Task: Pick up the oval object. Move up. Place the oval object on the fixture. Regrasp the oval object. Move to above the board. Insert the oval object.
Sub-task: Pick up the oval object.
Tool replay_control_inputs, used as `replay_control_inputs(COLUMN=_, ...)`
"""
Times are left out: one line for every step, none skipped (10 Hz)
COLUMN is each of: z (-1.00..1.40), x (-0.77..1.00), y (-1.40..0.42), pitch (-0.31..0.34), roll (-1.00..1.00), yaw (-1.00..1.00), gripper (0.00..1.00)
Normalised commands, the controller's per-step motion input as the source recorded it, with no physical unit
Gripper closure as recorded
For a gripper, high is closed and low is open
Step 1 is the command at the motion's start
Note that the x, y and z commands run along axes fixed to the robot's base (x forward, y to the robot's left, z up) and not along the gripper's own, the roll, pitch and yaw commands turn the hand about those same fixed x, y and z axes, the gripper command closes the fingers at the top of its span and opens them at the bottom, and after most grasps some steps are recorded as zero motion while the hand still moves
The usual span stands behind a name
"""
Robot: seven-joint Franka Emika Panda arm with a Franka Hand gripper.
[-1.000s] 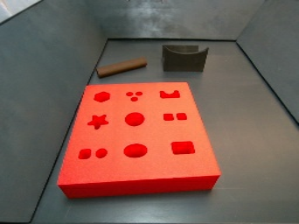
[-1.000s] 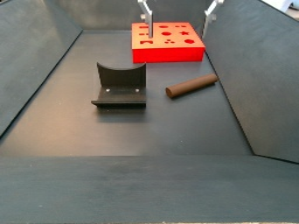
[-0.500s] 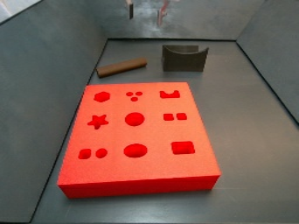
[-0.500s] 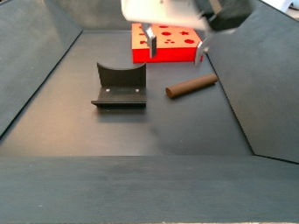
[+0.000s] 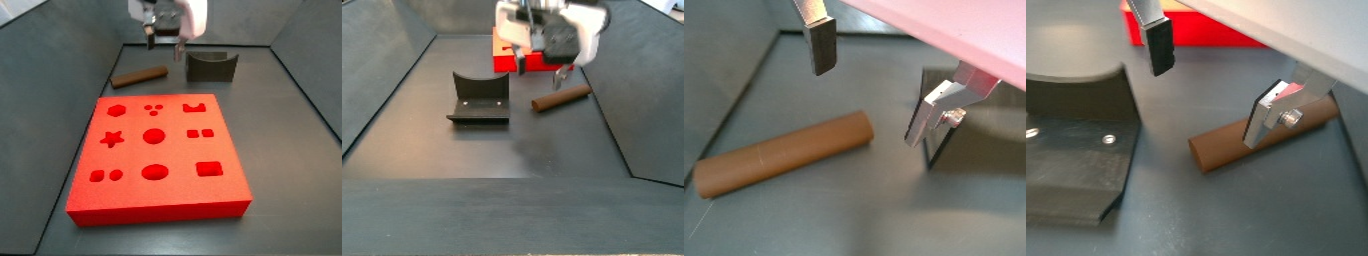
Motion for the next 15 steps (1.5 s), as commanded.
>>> replay_control_inputs(z=-0.85, x=-0.58, y=0.12, pitch=0.000, roll=-0.06, yaw=-0.51, gripper=0.00)
replay_control_inputs(z=-0.74, x=-0.76, y=0.40, pitch=-0.037, roll=-0.17, yaw=-0.22, gripper=0.00)
replay_control_inputs(z=-0.61, x=-0.75, y=0.42, pitch=-0.030, roll=-0.16, yaw=-0.09, gripper=0.00)
replay_control_inputs(z=-0.37, x=-0.28, y=0.12, pitch=-0.096, roll=-0.13, yaw=-0.06, gripper=0.00)
replay_control_inputs(z=-0.16, x=0.67, y=-0.24, pitch=0.011, roll=0.00, yaw=-0.31, gripper=0.00)
replay_control_inputs(z=-0.08, x=0.56, y=-0.09, pitch=0.000, roll=-0.01, yaw=-0.52, gripper=0.00)
replay_control_inputs(z=-0.08, x=0.37, y=0.01, pitch=0.004, roll=-0.03, yaw=-0.47, gripper=0.00)
replay_control_inputs(z=-0.05, x=0.00, y=0.34, pitch=0.000, roll=-0.11, yaw=-0.13, gripper=0.00)
replay_control_inputs(z=0.00, x=0.00, y=0.21, pitch=0.000, roll=-0.08, yaw=0.00, gripper=0.00)
replay_control_inputs(z=0.00, x=0.00, y=0.00, pitch=0.000, roll=0.00, yaw=0.00, gripper=1.00)
replay_control_inputs(z=0.00, x=0.00, y=0.00, pitch=0.000, roll=0.00, yaw=0.00, gripper=1.00)
replay_control_inputs(z=0.00, x=0.00, y=0.00, pitch=0.000, roll=0.00, yaw=0.00, gripper=1.00)
replay_control_inputs(z=0.00, x=0.00, y=0.00, pitch=0.000, roll=0.00, yaw=0.00, gripper=1.00)
replay_control_inputs(z=0.00, x=0.00, y=0.00, pitch=0.000, roll=0.00, yaw=0.00, gripper=1.00)
replay_control_inputs(z=0.00, x=0.00, y=0.00, pitch=0.000, roll=0.00, yaw=0.00, gripper=1.00)
